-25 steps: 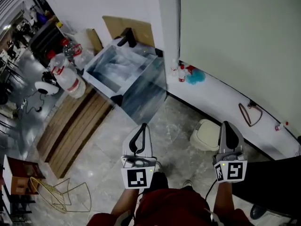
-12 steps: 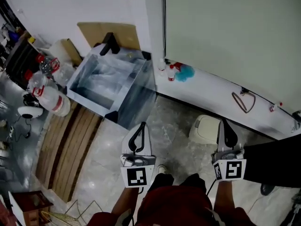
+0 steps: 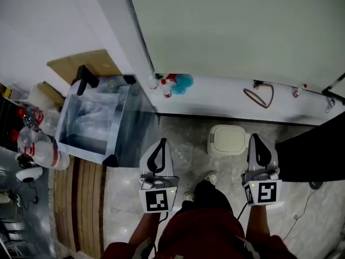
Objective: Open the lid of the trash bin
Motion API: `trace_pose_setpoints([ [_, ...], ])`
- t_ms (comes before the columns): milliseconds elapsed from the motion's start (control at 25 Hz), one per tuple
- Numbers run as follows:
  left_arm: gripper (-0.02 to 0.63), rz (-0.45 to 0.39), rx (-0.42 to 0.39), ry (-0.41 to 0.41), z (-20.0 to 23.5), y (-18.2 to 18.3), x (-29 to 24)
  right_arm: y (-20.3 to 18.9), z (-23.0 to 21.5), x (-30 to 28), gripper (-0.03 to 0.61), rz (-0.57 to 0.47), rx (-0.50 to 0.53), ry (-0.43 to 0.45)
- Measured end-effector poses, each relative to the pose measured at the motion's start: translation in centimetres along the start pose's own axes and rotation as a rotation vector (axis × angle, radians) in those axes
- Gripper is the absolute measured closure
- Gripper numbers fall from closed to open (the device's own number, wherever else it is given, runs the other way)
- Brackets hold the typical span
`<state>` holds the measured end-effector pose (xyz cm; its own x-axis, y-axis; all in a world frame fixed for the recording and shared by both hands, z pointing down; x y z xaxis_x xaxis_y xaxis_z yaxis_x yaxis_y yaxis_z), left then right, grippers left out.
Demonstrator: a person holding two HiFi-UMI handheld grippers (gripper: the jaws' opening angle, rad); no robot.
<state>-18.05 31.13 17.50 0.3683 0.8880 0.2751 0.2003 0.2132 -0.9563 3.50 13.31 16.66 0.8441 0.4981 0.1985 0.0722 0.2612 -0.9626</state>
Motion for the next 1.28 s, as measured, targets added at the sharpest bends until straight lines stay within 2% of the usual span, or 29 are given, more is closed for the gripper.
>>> trace_pose_setpoints([
  [200,0.611,-0.001,0.021,-0.094,-3.5,-0.7,-5.2,-1.4,-5.0,0.2,0.578,0.01,-0.023,-0.113],
  [520,0.611,0.002,0.029,-0.233,-9.8,-2.0,-13.0,-3.9,-12.4,0.1,0.578,0.039,-0.03,-0.232],
  [800,0.611,0.028,0.04,-0.316,-14.3,-4.5,-18.1,-7.1,-17.8,0.7,0.578,0.085,-0.048,-0.313],
  [1000,0.611,0.057,0.04,-0.371,-17.6,-6.5,-20.0,-8.9,-19.9,1.2,0.578,0.099,-0.081,-0.344],
  [1280,0.611,0.129,0.063,-0.451,-19.5,-10.7,-20.1,-11.1,-19.2,1.9,0.578,0.143,-0.123,-0.392],
])
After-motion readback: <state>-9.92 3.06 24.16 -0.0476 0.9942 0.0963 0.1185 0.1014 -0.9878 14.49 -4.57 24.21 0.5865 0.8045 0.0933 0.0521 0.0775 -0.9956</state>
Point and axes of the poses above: the fingertips, and each gripper's own axes: x backward along the fingers, z to its left, y out of its top, the point moved 5 cm from there along x, backward along the fingers, and after that the axes turned 13 degrees about -z, right-handed, at the moved point
